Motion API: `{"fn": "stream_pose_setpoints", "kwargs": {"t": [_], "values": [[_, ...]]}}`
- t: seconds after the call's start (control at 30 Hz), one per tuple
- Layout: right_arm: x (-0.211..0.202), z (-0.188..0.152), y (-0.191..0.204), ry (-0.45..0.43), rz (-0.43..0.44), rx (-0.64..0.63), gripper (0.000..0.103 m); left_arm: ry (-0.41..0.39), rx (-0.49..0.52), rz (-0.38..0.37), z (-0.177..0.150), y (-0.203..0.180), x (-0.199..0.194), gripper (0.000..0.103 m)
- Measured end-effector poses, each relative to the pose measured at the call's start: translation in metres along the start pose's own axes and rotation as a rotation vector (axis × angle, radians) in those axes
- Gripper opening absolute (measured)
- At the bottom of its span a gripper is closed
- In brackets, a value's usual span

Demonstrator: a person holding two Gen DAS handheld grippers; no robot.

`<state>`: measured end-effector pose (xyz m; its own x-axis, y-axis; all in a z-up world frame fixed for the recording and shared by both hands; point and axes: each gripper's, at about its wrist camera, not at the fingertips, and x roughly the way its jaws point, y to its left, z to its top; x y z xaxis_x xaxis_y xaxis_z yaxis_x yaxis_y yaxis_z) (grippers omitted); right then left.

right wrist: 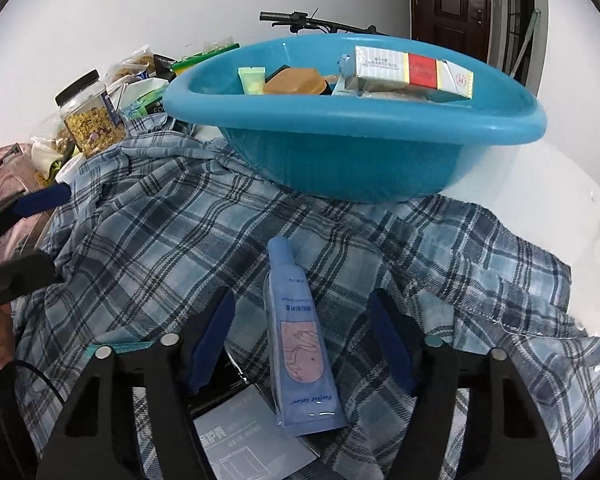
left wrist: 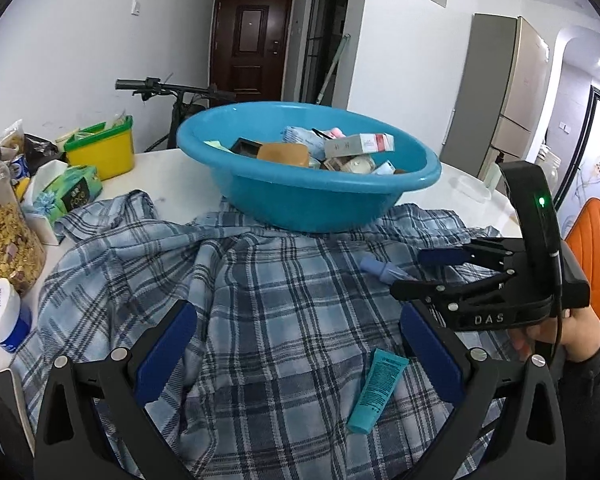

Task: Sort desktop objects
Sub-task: 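Move the right tool back to the shirt and grasp the blue bottle, then grasp the teal tube with the left tool while the right tool holds the blue bottle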

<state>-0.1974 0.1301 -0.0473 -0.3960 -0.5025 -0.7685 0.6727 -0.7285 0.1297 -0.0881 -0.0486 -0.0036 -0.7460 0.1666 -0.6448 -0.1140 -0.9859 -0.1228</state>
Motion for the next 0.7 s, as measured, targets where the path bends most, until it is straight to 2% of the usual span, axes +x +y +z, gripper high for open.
{"fn": "stream_pose_setpoints", "kwargs": {"t": [0.1,0.27,0.43,0.53,0.7], "values": [[0.002,0.001,-0.004,0.008,-0.005,0.008,0.047,0.009,0.017,-0.020,-0.002,-0.003,0.003,0.103],[0.004,0.001,-0.005,0.013,0.017,0.014,0.045,0.013,0.035,-0.052,-0.004,-0.008,0.005,0.103],[0.008,0.005,0.000,0.017,0.013,-0.006,0.043,0.021,0.048,-0.054,-0.006,-0.011,0.008,0.103],[0.011,0.008,0.000,0.032,0.038,0.001,0.034,0.033,0.058,-0.057,-0.008,-0.013,0.010,0.103],[0.019,0.017,0.005,0.084,0.065,-0.033,0.031,0.047,0.064,-0.083,-0.010,-0.013,0.010,0.103]]}}
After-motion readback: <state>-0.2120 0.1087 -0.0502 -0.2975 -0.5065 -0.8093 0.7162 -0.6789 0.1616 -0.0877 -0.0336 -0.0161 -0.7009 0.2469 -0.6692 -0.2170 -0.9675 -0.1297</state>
